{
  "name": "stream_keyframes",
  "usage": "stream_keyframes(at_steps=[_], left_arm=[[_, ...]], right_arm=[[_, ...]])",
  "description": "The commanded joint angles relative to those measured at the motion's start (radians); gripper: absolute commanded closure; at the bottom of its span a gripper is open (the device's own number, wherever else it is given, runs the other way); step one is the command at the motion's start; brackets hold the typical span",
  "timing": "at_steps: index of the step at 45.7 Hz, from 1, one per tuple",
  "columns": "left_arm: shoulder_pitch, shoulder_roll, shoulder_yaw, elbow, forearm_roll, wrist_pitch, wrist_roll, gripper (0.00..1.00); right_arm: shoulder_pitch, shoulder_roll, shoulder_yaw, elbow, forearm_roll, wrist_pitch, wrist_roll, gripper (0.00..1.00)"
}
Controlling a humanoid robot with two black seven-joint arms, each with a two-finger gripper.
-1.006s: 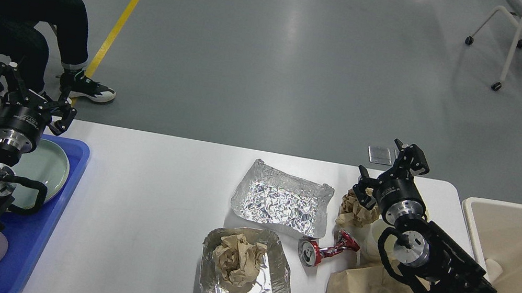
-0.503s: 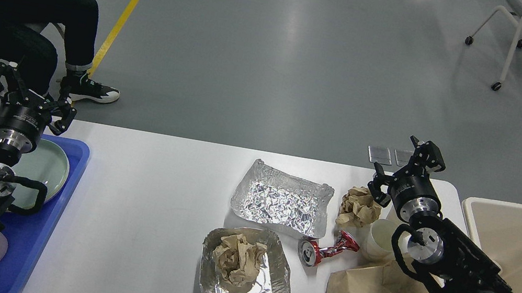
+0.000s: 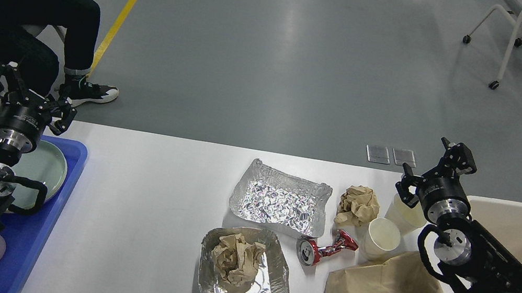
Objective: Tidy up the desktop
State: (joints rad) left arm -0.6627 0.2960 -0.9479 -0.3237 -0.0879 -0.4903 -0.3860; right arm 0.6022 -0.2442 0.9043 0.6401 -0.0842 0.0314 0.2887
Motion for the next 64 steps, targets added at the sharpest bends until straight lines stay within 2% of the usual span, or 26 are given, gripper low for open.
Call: stream_keyframes(at_steps=[1, 7, 15, 23, 32, 36, 41, 44, 54, 64], left_arm=[[0.000, 0.000, 0.000, 0.000, 0.000, 0.001, 0.001, 0.03], [0.000, 0.000, 0.000, 0.000, 0.000, -0.001, -0.001, 0.03], [0.000, 0.000, 0.000, 0.000, 0.000, -0.001, 0.001, 0.03], [0.000, 0.000, 0.000, 0.000, -0.001, 0.001, 0.001, 0.03], [0.000, 0.000, 0.000, 0.000, -0.001, -0.001, -0.001, 0.03], [0.000, 0.000, 0.000, 0.000, -0.001, 0.001, -0.001, 0.03], [0.000, 0.000, 0.000, 0.000, -0.001, 0.001, -0.001, 0.03], [0.000, 0.000, 0.000, 0.000, -0.001, -0.001, 0.001, 0.03], [0.000, 0.000, 0.000, 0.000, -0.001, -0.001, -0.001, 0.03], [0.000, 0.000, 0.000, 0.000, 0.000, 0.001, 0.001, 0.04]], right_arm=[[0.002, -0.003, -0.007, 0.006, -0.002, 0.008, -0.002, 0.00], [0.033, -0.039, -0.109, 0.012, -0.015, 0.073, -0.002, 0.00], [0.136, -0.184, -0.444, 0.021, -0.019, 0.266, -0.003, 0.00], [0.215, -0.230, -0.681, 0.024, -0.058, 0.458, -0.005, 0.00], [0.329, -0.208, -0.982, 0.023, -0.285, 0.473, -0.020, 0.00], [0.373, -0.167, -1.103, 0.012, -0.327, 0.472, -0.071, 0.00], [0.441, -0.101, -1.272, 0.007, -0.336, 0.472, -0.213, 0.00], [0.484, -0.076, -1.366, 0.007, -0.335, 0.469, -0.269, 0.00], [0.593, -0.082, -1.440, 0.036, -0.322, 0.512, -0.276, 0.00], [0.706, -0.115, -1.430, 0.165, -0.319, 0.584, -0.276, 0.00]])
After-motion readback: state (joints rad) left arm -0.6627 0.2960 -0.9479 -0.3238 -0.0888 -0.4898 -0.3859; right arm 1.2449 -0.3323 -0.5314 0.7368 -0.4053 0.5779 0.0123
